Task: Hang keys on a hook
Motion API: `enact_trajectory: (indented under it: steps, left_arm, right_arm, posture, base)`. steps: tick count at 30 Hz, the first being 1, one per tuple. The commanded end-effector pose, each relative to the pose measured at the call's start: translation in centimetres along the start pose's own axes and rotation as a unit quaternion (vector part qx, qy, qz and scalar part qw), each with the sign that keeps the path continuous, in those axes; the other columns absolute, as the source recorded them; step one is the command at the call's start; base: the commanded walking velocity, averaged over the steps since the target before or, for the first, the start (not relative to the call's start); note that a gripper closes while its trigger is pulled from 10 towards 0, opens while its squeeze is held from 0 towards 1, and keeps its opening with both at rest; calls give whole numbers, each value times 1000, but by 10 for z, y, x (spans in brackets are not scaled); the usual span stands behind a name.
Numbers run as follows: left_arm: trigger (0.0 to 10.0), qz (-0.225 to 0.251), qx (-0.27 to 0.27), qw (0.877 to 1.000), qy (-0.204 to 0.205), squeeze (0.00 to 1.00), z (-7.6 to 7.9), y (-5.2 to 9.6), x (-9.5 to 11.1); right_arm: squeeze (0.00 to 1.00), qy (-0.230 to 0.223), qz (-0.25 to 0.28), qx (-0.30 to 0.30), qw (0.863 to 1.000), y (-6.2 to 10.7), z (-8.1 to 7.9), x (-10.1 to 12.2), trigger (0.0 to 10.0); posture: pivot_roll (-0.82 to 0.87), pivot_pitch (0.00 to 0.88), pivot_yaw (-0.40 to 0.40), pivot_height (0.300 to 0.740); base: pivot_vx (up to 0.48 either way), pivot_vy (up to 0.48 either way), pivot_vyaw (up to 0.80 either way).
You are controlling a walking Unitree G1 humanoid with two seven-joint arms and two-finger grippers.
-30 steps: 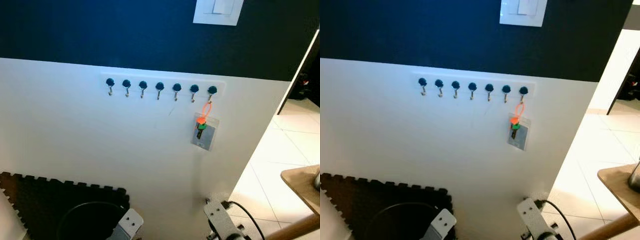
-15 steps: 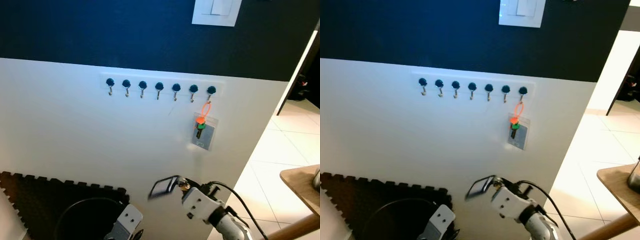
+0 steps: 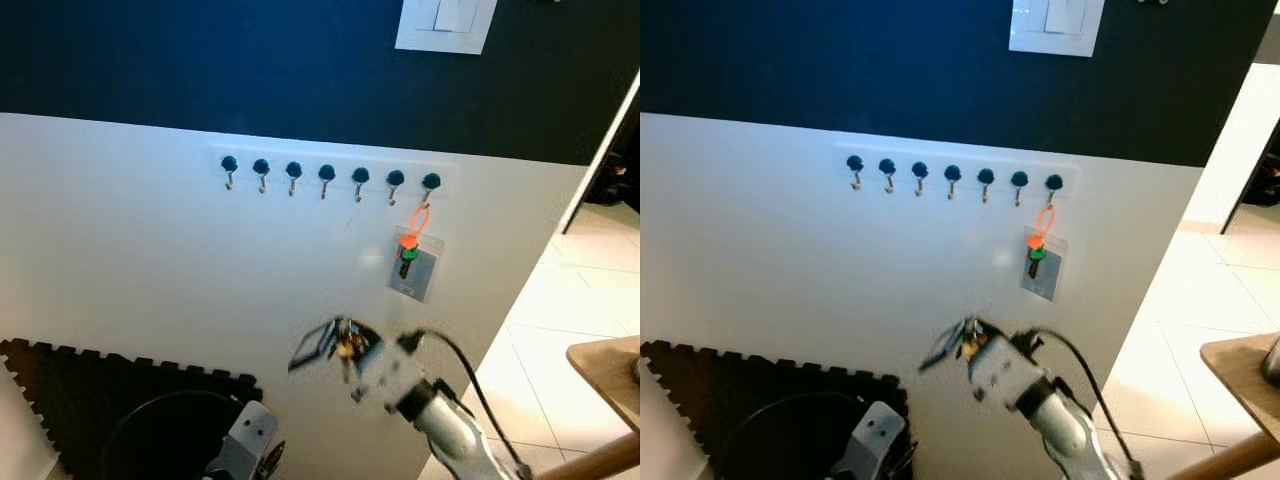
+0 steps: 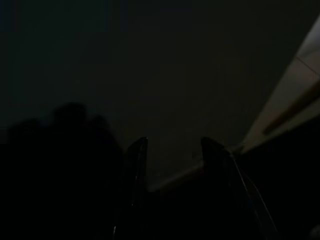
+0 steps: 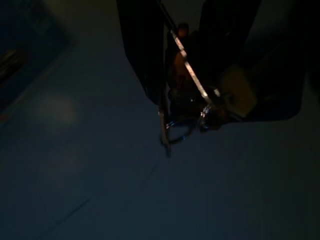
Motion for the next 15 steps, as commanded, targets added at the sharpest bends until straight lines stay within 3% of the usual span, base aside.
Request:
enact_trajectory:
  steps: [1,5,9,10,15]
  left_arm:
    - [10000,16,15,1000,9,0,-2,0,6]
    - [10000,65,39,997,16,0,-10,1,24]
    - [10000,180,120,973,75,0,-40,10,70]
    - [10000,180,120,973,75,0,-40,10,70]
    - [10000,247,165,950,96,0,-64,17,103]
  right_arm:
    - [0,-38,6,-14,999,-6,8,6,10000]
    - [0,-82,16,-20,996,-17,11,14,10000]
    - [0,-137,30,-8,990,-34,12,28,10000]
    - [0,-137,30,-8,990,-34,12,28,10000]
    - [0,-152,30,45,987,-44,-1,39,10000]
  posture:
    - [43,79,-57,740]
    - [43,82,-59,740]
    - [48,83,-68,740]
    - [48,83,-68,740]
    - [50,83,-71,740]
  base:
    - [0,0,0]
    - [0,0,0]
    - [0,0,0]
    - [0,0,0]
    - [0,0,0]
Point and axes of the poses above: a point about 5 cm out from each wrist's last joint towards the gripper, its own y axis pointing back from the gripper into the wrist, its own x axis along the axis of the wrist's last joint, z = x × y, the point moved 6 cm from there along -y, pointing out of the wrist towards the gripper, and after that the axes turned 14 degrees about -y, right-handed, at the moved point
